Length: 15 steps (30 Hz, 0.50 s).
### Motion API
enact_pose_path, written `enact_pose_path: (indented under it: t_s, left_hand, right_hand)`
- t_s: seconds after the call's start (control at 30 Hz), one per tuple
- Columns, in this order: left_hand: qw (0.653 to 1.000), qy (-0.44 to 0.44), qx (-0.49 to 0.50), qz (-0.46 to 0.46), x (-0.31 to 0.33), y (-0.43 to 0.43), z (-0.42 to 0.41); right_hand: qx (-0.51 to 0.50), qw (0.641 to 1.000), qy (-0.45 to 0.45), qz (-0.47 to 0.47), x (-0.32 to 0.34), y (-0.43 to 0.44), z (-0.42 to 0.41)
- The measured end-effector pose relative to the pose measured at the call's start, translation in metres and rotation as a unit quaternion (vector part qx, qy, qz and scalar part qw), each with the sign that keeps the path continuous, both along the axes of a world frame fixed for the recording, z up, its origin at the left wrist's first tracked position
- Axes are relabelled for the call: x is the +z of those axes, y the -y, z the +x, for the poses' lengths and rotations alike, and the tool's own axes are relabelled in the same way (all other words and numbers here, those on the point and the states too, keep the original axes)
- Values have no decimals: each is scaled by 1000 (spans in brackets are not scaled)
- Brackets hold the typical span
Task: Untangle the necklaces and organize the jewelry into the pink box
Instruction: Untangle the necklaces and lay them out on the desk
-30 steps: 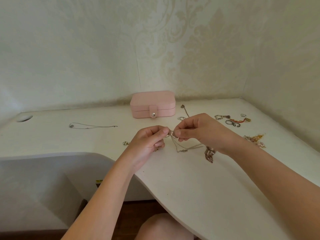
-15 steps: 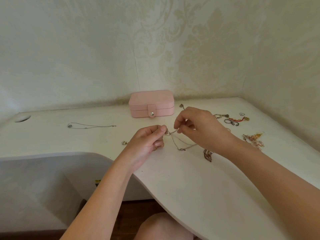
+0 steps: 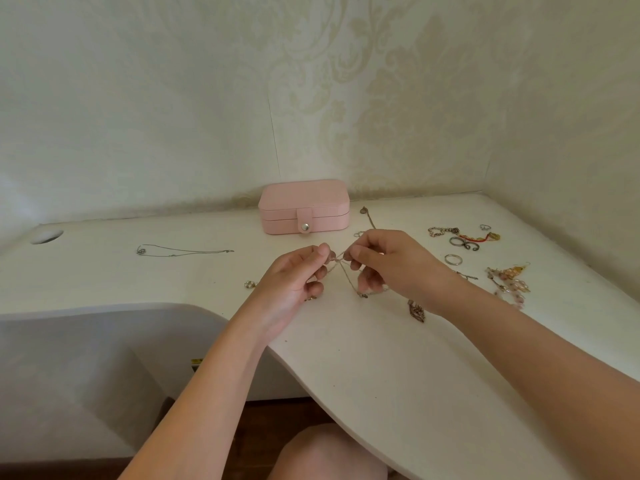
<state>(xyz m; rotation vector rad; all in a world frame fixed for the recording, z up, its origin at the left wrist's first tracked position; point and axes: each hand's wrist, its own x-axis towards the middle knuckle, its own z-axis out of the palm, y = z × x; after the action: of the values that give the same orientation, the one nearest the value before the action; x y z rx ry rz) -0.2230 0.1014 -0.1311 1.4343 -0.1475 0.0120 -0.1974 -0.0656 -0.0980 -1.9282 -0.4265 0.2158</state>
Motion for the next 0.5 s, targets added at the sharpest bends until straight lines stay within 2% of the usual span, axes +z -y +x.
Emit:
enact_pose_path:
  t_s: [0.23, 0.5]
  left_hand:
    - [999, -21, -20, -25, 6, 0, -5]
    - [999, -44, -14, 2, 6, 0, -5]
  right_hand:
    - [-18, 998, 49, 37, 4, -3, -4]
    - [-41, 992, 79, 90, 7, -5, -9]
